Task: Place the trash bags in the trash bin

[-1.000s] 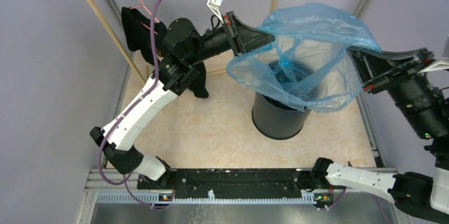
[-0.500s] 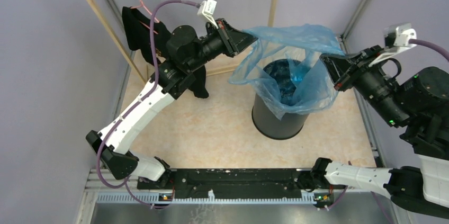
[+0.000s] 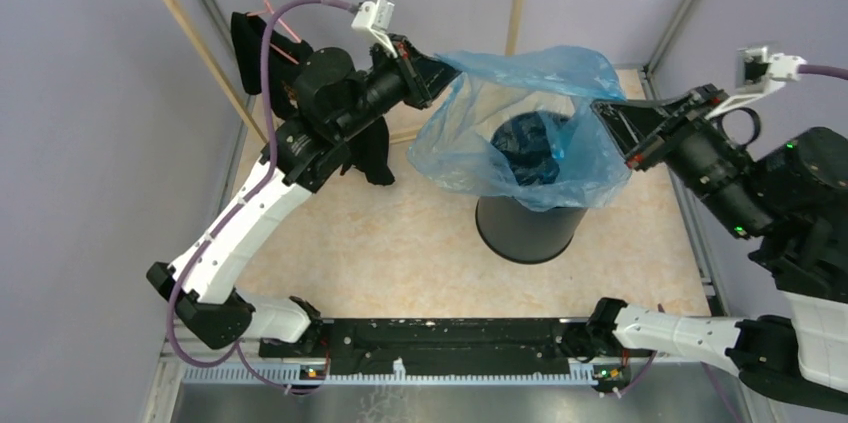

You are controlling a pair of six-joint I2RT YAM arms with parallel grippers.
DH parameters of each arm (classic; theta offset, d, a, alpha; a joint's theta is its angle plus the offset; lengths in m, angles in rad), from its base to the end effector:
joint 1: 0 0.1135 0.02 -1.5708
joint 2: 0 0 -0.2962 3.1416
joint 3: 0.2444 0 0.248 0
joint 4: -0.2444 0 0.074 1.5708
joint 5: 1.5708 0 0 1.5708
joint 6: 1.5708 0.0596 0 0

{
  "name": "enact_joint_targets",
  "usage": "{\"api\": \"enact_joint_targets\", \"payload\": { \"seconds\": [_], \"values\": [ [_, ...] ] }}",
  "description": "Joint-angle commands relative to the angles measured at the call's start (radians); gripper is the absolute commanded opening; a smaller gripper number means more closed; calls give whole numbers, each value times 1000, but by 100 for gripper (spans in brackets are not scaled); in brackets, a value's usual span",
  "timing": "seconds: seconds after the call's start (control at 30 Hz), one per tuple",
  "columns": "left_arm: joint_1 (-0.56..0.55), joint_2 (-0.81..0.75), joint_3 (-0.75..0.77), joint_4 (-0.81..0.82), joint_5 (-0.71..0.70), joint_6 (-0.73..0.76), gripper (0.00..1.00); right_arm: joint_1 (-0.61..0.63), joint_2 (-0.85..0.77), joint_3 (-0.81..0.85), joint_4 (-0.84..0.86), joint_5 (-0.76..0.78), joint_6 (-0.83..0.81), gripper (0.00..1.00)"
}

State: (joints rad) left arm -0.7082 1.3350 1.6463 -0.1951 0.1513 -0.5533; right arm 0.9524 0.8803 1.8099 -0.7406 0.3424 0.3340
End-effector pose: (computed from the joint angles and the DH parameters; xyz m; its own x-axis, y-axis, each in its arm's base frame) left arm 0.2171 -0.1977 0.5477 -0.3227 -0.4076 -0.8542 0.6901 0.5163 -0.5071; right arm 0.0482 0.0332 0.5950 -0.0860 0.4117 -0.9072 -0.5802 0.7196 0.3816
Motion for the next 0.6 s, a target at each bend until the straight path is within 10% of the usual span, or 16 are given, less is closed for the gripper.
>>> {"api": "enact_joint_targets", "payload": {
  "seconds": [0.0,0.2,0.4,0.57],
  "values": [
    [2,88,79,-21,-46,91,0,-6,72,-30,23,224,23,0],
    [3,171,171,-67,-64,176,10,-6,132,27,38,47,78,0],
    [2,110,170,-118,81,295,46,-6,149,62,6,123,51,0],
    [3,-19,85,-127,91,320,48,-6,162,19,13,212,37,0]
  ]
}}
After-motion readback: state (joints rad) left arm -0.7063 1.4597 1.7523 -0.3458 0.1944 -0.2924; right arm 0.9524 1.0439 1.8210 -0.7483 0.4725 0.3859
